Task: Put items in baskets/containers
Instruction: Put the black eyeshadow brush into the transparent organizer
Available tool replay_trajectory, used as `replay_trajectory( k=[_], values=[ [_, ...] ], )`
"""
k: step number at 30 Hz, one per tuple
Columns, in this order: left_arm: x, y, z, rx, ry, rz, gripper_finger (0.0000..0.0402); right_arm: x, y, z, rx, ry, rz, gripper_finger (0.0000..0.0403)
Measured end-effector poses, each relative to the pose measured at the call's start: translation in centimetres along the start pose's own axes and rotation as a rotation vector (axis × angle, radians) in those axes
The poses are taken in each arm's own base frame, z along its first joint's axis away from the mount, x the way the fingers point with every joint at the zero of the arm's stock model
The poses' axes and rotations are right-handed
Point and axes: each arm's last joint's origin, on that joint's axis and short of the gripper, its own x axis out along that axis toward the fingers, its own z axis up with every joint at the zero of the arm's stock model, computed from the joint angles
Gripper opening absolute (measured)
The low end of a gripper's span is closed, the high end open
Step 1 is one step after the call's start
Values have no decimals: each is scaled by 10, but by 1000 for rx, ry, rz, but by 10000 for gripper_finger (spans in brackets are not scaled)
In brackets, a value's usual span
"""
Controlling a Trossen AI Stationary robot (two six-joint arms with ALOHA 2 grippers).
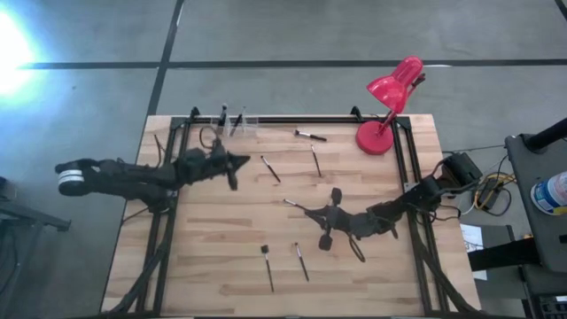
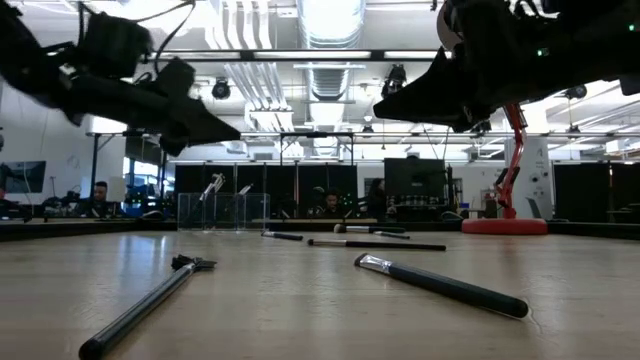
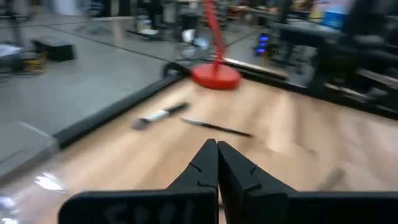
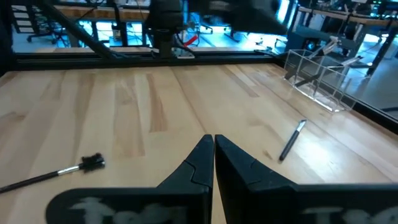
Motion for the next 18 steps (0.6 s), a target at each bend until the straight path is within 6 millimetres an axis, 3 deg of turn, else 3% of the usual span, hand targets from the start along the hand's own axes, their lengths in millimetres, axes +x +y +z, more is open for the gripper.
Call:
replay_trajectory(
  k=[10, 18],
  values=[
    [-12, -22, -24, 4, 63, -139, 0, 15, -14, -2, 138, 81, 23, 14],
    [-15, -20, -32, 26, 89, -131, 0, 47, -37, 7, 139, 374, -45, 77]
  ],
)
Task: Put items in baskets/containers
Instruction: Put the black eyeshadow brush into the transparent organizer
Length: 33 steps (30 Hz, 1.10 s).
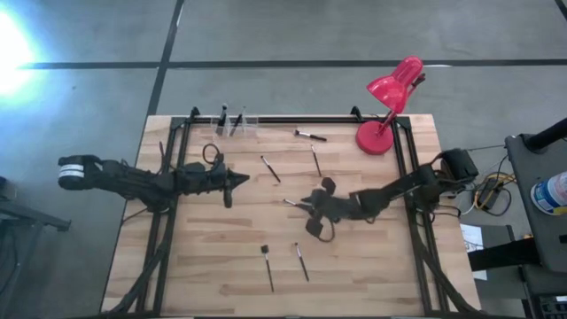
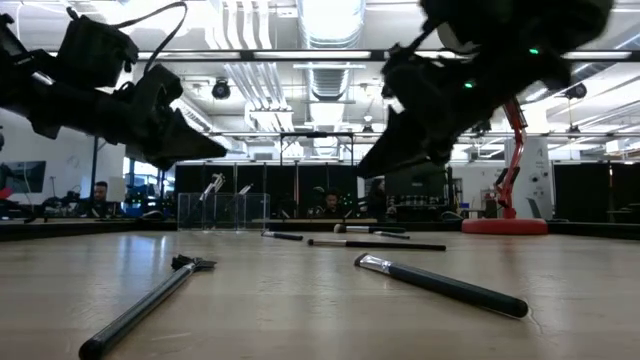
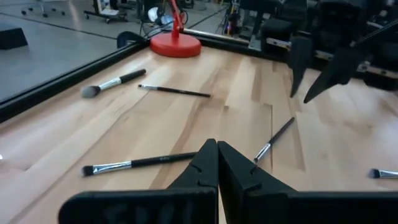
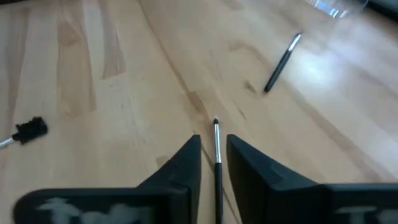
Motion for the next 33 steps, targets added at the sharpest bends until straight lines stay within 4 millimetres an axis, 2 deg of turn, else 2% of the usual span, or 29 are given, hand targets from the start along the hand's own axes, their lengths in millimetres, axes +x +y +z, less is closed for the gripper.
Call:
replay_trajectory(
  k=[7, 12, 24, 27, 33],
  values=[
    [-2, 1, -5, 4, 12, 2, 0, 10, -12, 27, 54, 128, 35, 135],
    [-3, 2, -7, 6, 18, 11, 0, 19, -15, 40, 69, 193, 29, 152],
    [-3, 2, -8, 9, 18, 28, 0, 92, -6, 50, -63, 497, -54, 148],
    [-3, 2, -8, 10, 18, 27, 0, 105, -8, 53, -66, 544, -78, 143],
    [-3, 2, -8, 11, 19, 28, 0, 118, -12, 54, -37, 598, -41, 117]
  ],
)
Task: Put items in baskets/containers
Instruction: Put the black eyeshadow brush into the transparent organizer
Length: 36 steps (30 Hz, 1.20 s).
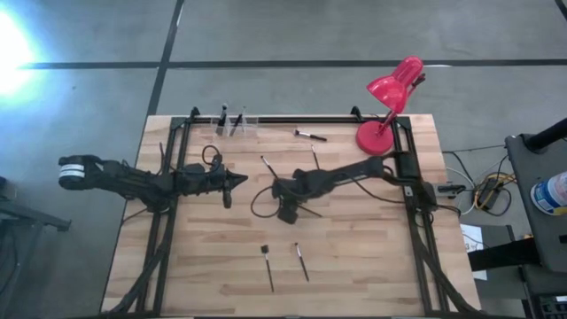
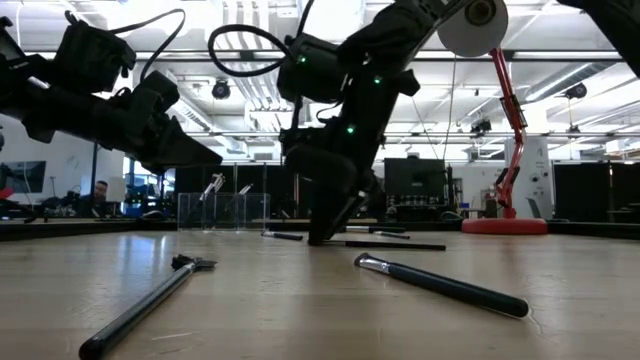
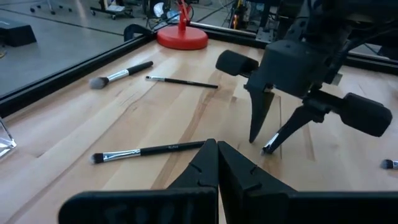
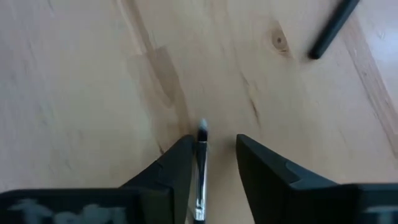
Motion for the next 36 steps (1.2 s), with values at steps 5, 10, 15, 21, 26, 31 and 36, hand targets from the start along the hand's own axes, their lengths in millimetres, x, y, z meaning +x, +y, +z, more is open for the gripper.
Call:
replay_trajectory(
  k=[5, 10, 15, 21, 26, 31, 36],
  values=[
    [0, 0, 0, -14, 0, 3, 0, 3, -2, 2, 8, 7, 23, 71],
    [0, 2, 1, -98, -21, 73, 0, 2, -2, 2, 1, 3, 29, 20],
    [0, 2, 1, -103, -25, 73, 0, -7, -2, 3, -46, -13, 26, 11],
    [-1, -3, 8, -113, -80, -63, 0, -42, 7, 13, -87, -220, 0, 7],
    [-5, -12, 18, -135, -187, -247, 0, -74, 18, 9, -114, -482, 97, 7],
    [-5, -19, 20, -130, -194, -286, 0, -102, 22, -9, -119, -806, 191, 8],
    [-2, -25, 26, -130, -211, -279, 10, -104, 12, -35, -135, -812, 192, 8]
  ],
)
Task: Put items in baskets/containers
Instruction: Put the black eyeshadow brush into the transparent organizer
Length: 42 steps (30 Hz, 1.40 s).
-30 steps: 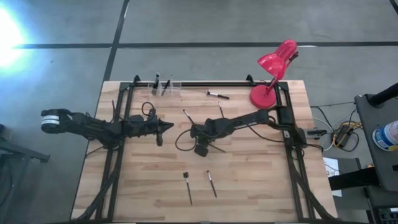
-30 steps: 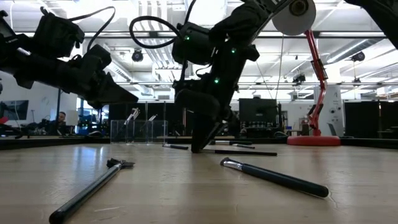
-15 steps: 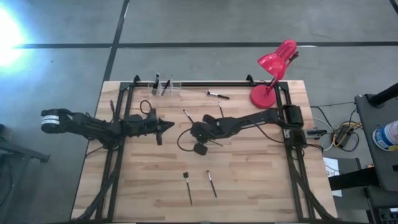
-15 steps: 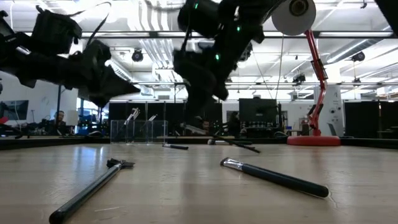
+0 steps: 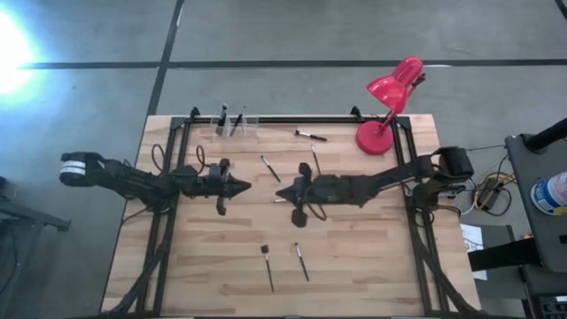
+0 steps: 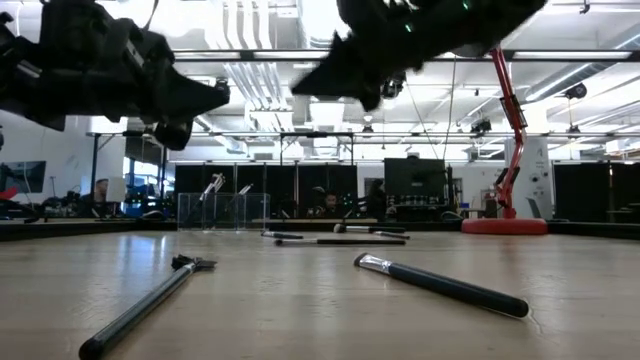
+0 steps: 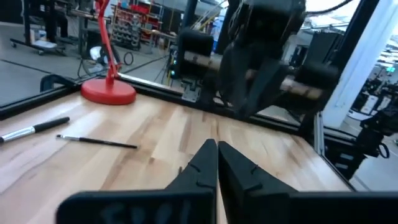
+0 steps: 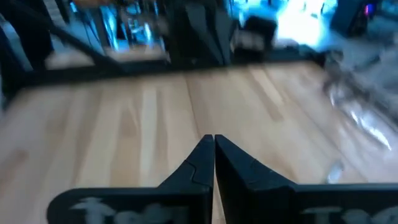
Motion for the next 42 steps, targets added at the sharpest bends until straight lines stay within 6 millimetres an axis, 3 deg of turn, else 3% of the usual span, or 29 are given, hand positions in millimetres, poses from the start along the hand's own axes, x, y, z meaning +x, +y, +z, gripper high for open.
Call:
replay_trajectory(
  k=[8, 18, 23, 32, 42],
  values=[
    [9, -1, 3, -10, 11, 49, 82, 1, -25, -31, 12, 387, -118, 22],
    [13, -1, -6, 39, 74, 9, 99, 9, -31, -59, -37, 747, -68, 118],
    [17, -1, -8, 48, 92, 12, 99, 8, -37, -59, -75, 779, -63, 133],
    [25, 0, -11, 48, 120, 18, 99, 3, -61, -75, -26, 840, -90, 115],
    [31, 1, -14, 52, 143, 23, 99, 2, -61, -80, 10, 857, -23, 81]
  ],
)
